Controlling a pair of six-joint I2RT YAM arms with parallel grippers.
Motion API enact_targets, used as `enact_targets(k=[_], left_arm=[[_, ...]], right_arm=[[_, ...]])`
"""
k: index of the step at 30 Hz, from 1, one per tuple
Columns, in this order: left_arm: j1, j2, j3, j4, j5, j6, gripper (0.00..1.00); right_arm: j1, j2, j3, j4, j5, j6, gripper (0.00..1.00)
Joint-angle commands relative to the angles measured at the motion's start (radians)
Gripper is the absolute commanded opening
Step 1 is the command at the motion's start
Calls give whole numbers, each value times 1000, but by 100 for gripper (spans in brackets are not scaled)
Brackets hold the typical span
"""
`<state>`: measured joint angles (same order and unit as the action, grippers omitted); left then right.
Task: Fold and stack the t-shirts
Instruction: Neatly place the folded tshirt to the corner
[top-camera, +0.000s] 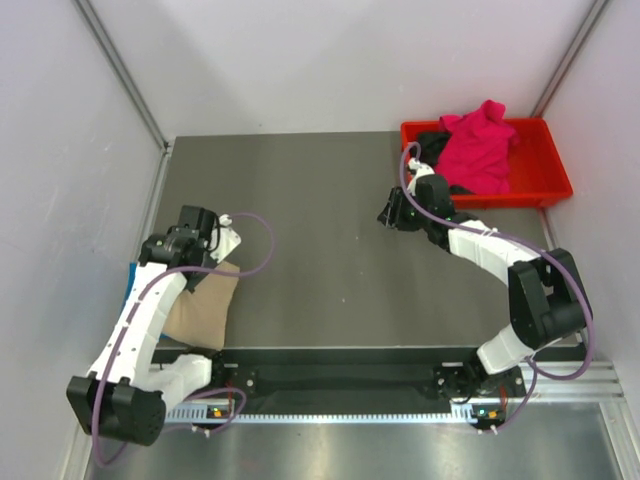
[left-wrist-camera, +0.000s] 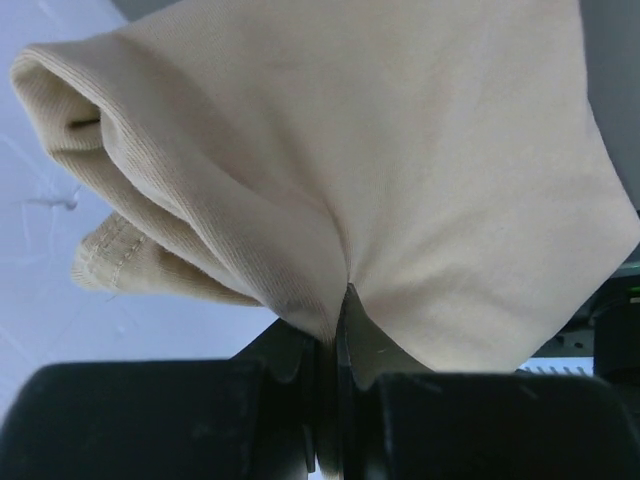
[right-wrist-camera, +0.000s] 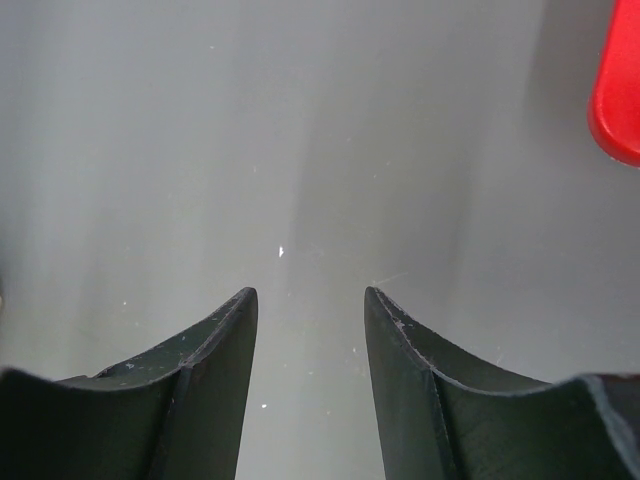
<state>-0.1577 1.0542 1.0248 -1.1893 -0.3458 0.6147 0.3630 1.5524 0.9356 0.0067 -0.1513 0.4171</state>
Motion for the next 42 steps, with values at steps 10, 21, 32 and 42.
enact_targets(k=[10,21,32,42], left_arm=[[78,-77,-31,101,-213,37,0],[276,9,-137,339,-208,114,0],[457,156,-216,546,-147,165,0],[552,254,-276,743,-205,212,69]], right_arm=[[-15,-32,14,10,-11,-54,47],[-30,-6,35,10,-59,-86,48],[-47,17,43,6,-80,-93,48],[-50,15,55,-5,-80,-92,48]])
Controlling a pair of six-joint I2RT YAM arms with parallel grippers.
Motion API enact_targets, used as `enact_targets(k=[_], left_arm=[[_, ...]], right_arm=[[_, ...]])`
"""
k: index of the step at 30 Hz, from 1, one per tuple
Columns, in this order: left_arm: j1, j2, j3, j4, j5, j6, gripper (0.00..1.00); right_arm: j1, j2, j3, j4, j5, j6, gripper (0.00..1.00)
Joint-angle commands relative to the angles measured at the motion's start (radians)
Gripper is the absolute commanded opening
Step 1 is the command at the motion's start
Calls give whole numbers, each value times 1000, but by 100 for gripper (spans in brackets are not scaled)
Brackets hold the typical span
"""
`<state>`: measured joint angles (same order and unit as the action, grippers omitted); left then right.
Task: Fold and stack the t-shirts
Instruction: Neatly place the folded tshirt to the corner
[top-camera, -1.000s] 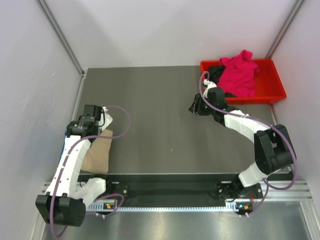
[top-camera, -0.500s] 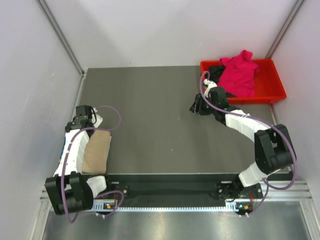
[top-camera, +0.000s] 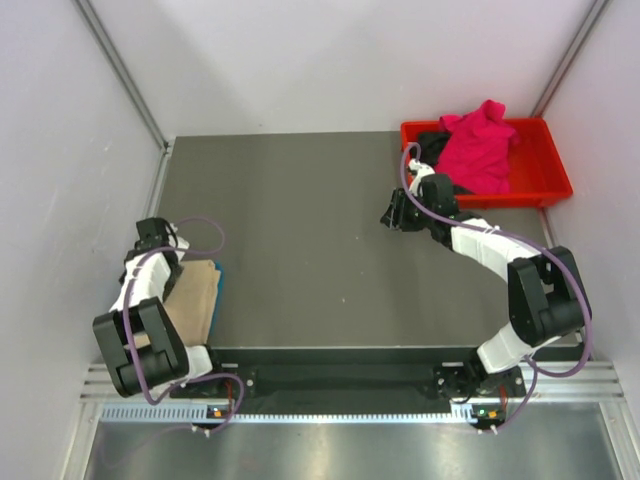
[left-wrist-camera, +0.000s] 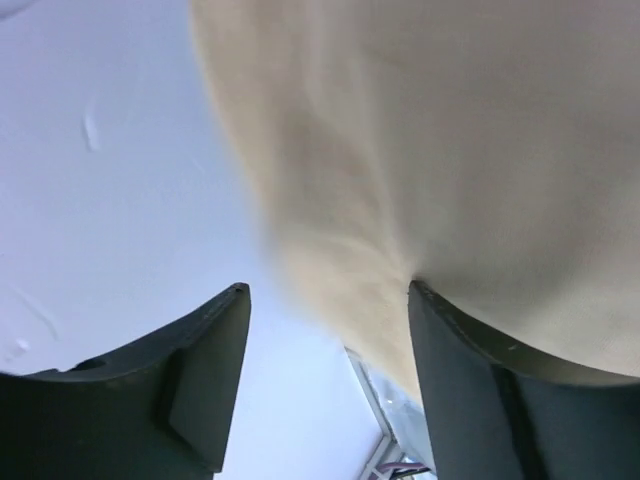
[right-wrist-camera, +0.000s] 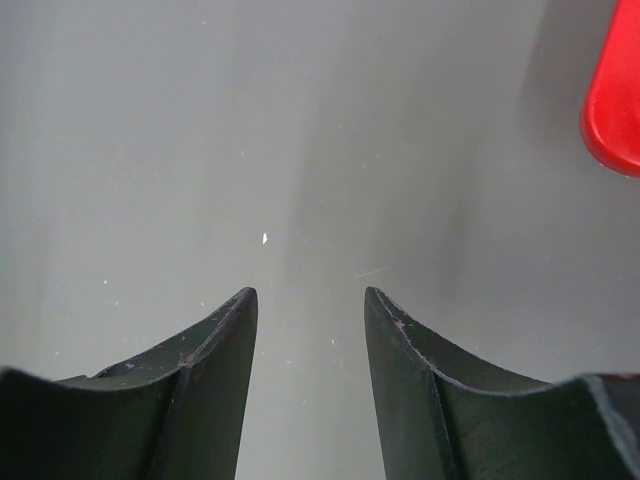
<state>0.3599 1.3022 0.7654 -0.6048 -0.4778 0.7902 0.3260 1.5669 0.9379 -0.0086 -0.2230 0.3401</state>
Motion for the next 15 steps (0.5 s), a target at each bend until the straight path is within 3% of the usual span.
enact_targets(k=[1,4,7,8,11,12,15], left_arm=[[36,8,-11,175,-85,37,70],[37,3,27,212,-94,5,70],[39,-20,41,246,-49,-26,63],[37,-26,44,240,-21,-35,51],[37,-41,38,247,109,-71,28],[37,-41,35,257,123,-77,15],[48,9,14,330,114,-77,0]], right_arm=[[-15,2,53,10,-10,-15,48],[-15,5,55,12,-12,-9,48],[-13,2,53,12,-12,-3,48],[-13,2,52,12,-12,0,48],[-15,-1,50,10,-10,2,48],[-13,-1,52,-19,-12,4,48],[-13,-7,53,-27,-15,4,47]])
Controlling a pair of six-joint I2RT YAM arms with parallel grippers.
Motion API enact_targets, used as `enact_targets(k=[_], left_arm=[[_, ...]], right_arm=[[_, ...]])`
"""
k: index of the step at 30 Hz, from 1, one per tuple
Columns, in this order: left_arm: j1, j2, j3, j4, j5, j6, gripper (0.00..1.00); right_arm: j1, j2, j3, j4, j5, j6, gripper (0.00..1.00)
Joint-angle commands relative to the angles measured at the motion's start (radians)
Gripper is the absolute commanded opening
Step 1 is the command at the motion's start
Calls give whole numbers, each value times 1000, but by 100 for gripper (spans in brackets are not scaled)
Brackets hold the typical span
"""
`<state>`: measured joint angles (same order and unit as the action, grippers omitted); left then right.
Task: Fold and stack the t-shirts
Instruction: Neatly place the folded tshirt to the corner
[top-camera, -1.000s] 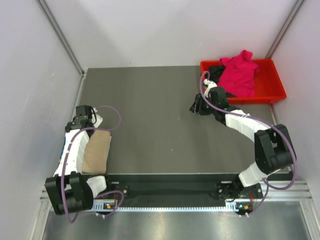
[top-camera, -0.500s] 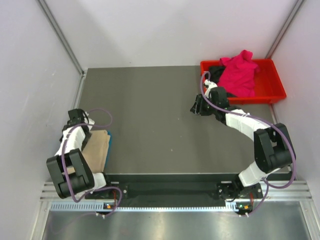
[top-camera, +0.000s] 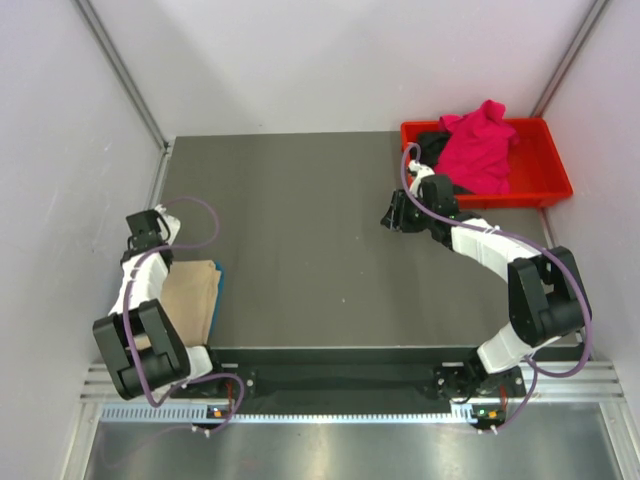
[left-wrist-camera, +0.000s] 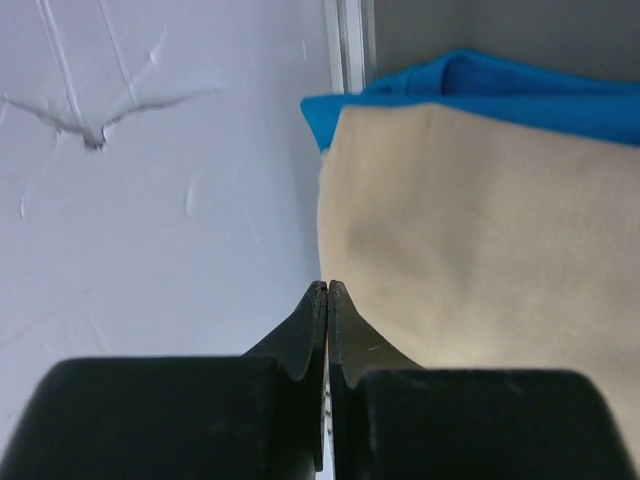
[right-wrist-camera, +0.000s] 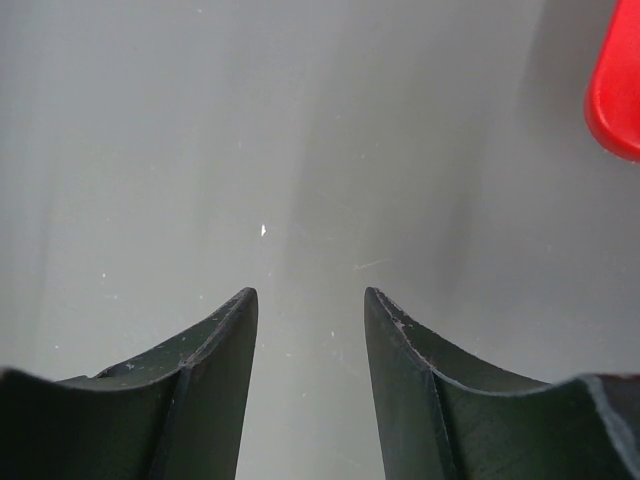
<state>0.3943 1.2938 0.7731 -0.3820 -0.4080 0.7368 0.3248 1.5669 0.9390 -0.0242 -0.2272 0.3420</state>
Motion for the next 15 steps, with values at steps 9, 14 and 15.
enact_targets(k=[9,14,15], left_arm=[[63,241,74,178,84,-57,0],[69,323,104,242,38,-76,0],[71,326,103,259,29,-74,0]], right_arm=[[-13,-19,60,-28,-1,-8,47],[-12,-27,57,-36,3,-8,47],[-12,-33,55,-36,8,-9,47]])
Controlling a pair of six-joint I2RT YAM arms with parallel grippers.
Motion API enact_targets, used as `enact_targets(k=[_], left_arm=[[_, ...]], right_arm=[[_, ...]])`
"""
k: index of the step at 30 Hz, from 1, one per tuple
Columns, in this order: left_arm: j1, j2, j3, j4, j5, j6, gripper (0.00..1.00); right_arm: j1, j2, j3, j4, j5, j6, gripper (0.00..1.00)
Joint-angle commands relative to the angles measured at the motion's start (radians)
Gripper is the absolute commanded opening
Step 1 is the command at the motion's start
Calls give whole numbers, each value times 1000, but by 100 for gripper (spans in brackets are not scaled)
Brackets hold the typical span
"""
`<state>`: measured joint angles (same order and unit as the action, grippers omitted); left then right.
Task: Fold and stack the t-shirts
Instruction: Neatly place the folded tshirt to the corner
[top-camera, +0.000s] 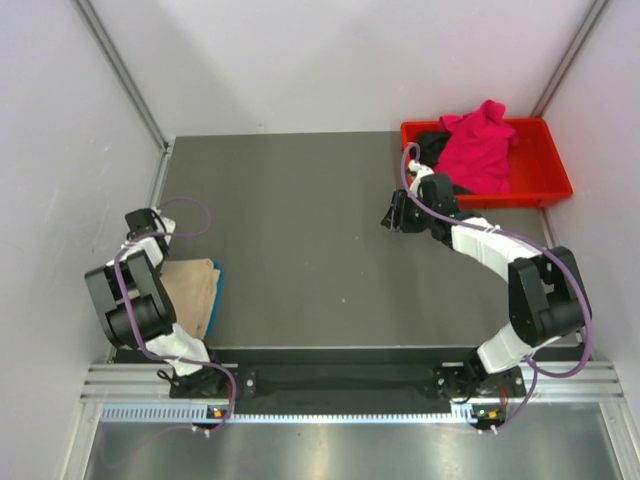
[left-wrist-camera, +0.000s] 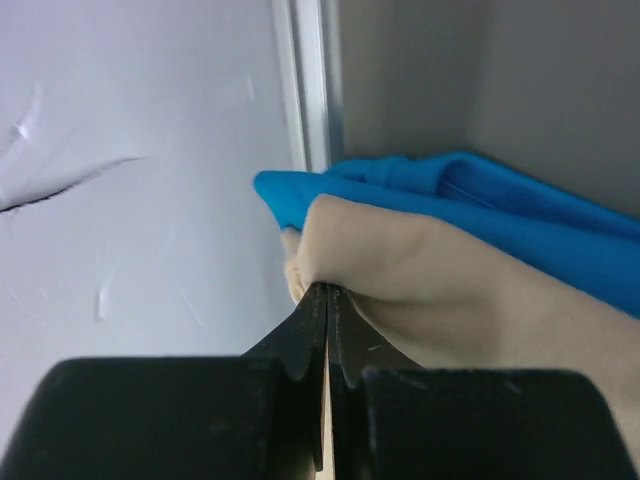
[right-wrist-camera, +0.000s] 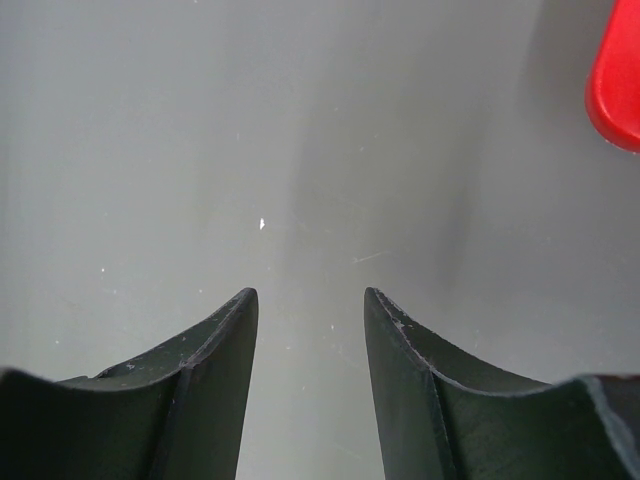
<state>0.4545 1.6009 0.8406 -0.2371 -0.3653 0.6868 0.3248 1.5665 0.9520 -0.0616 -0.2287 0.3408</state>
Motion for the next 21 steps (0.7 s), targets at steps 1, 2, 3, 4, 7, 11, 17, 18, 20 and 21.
enact_targets(k=[1,2,3,4,7,11,17,18,20,21], left_arm=[[10,25,32,128,-20,-24,0],[10,28,31,146,-33,-20,0],[10,31,28,166,-68,-9,0],[10,39,31,200,-83,-3,1],[12,59,64,197,-96,-3,2],[12,19,107,101,-51,-36,2],[-23,-169,164,-161,283,-125,23],[-40,-192,149,-206,314,-128,24],[-65,-249,134,-252,360,-129,26],[-94,-268,117,-270,437,-128,27]], right_arm=[[-13,-36,41,0,14,-13,47],[-12,-39,39,-1,17,-13,47],[-12,-40,37,-3,20,-14,47],[-12,-40,37,-4,22,-16,47],[-13,-42,36,-6,19,-17,47],[-13,-60,21,-3,19,-22,48],[-15,-82,-4,-6,37,-31,48],[-15,-86,-7,-6,34,-29,48],[-15,-92,-19,2,31,-23,48],[-15,-101,-24,5,29,-23,48]])
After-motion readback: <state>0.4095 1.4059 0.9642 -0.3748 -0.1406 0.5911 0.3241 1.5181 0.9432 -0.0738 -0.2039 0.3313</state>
